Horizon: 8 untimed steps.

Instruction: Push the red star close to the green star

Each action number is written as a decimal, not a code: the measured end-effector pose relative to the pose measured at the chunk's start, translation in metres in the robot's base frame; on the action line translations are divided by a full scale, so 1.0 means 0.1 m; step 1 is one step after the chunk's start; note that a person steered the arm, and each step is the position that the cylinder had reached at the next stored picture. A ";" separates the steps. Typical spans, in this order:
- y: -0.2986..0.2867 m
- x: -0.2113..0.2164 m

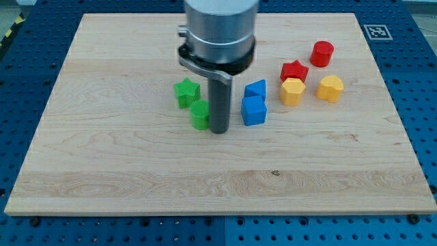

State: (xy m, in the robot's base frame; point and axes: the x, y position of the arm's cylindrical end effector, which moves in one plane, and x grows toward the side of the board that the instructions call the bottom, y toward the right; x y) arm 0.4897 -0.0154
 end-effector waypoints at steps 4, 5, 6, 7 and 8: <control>-0.17 0.05; -0.16 0.09; -0.11 0.20; -0.11 0.37; -0.11 0.37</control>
State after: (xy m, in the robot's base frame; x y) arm 0.5270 -0.0259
